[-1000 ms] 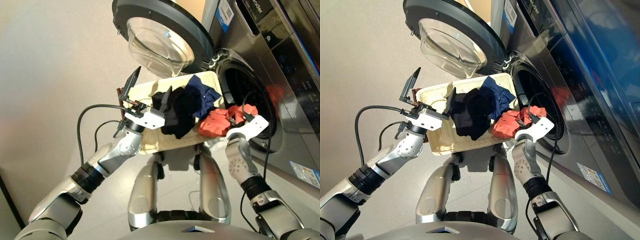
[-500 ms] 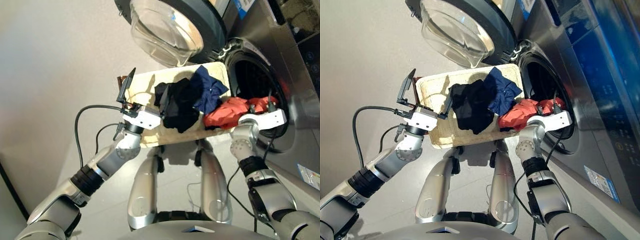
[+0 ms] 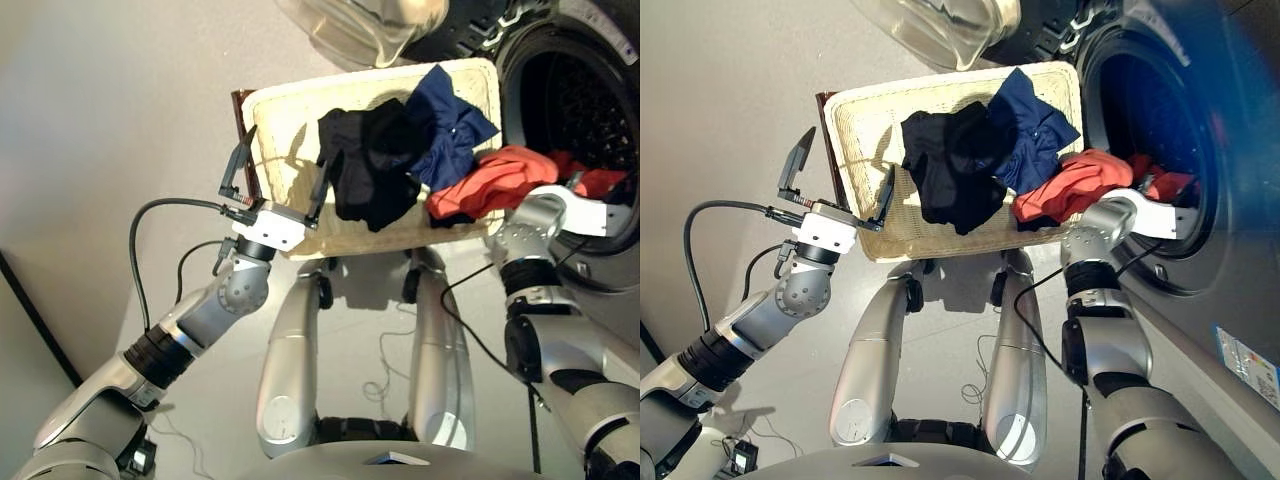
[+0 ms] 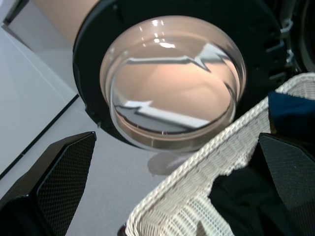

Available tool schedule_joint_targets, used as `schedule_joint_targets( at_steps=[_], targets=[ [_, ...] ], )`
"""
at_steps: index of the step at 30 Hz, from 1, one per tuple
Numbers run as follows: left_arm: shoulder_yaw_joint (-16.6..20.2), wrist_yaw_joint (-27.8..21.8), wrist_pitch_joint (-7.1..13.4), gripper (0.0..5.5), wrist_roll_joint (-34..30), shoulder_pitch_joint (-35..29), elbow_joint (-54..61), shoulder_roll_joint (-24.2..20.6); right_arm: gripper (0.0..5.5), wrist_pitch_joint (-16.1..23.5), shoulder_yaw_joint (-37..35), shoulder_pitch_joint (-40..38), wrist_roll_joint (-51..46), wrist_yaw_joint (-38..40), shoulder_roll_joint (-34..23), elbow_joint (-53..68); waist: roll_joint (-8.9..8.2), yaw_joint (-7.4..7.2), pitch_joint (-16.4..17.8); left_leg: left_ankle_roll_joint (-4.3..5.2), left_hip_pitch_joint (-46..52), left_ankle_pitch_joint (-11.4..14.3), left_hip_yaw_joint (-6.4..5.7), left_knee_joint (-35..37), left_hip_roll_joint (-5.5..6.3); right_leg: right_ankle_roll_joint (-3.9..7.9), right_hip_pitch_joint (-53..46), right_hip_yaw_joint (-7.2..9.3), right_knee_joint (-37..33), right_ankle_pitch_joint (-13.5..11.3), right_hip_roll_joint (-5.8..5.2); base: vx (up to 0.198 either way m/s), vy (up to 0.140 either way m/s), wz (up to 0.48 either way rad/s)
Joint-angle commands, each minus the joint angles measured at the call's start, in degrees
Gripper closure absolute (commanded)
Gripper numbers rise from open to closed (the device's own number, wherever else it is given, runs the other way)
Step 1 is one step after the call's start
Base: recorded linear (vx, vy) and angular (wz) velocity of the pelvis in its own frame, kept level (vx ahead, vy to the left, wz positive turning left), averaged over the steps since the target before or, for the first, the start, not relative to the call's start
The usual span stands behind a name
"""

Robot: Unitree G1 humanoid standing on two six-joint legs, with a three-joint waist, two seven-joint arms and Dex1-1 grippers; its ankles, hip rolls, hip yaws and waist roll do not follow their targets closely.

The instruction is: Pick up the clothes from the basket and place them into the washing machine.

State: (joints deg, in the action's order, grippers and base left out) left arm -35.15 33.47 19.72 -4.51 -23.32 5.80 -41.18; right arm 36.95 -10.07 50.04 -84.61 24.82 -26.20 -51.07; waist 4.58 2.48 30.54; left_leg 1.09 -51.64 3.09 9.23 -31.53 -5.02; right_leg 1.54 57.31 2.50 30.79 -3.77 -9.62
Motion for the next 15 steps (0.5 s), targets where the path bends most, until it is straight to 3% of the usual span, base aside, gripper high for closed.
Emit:
schedule_joint_targets(
  at_steps=[1, 5, 15],
  targets=[
    [3.9, 2.9, 2.8, 0.00, -1.0, 2.5, 9.5, -1.6, 5.50, 6.2, -2.9, 1.3, 7.6, 5.8, -12.9, 1.2, 3.24, -0.74, -0.7, 4.10, -4.3, 2.2, -3.78, -6.5, -2.17, 5.19, 2.7, -3.22, 10.3, 8.5, -1.37, 0.000, 0.000, 0.000],
    [5.0, 4.5, 2.8, 0.00, -1.9, 3.7, 11.2, -2.4, 5.50, 5.9, -3.5, 1.5, 11.0, 9.0, -18.0, 2.3, 2.81, -1.29, -0.7, 4.12, -8.7, 3.4, -4.33, -10.3, -2.16, 4.84, 7.0, -3.27, 14.4, 10.0, -1.40, -0.006, -0.009, 0.091],
    [8.0, 4.1, 3.0, 0.00, -0.3, 7.0, 14.8, -5.4, 5.50, -0.8, 1.4, 5.9, 13.3, 7.1, -30.3, -5.6, 1.27, -1.40, -0.7, 4.21, -15.0, 4.6, -4.46, -14.2, -2.38, 4.56, 12.9, -3.44, 17.4, 10.3, -0.87, 0.000, 0.000, 0.000]
  ],
)
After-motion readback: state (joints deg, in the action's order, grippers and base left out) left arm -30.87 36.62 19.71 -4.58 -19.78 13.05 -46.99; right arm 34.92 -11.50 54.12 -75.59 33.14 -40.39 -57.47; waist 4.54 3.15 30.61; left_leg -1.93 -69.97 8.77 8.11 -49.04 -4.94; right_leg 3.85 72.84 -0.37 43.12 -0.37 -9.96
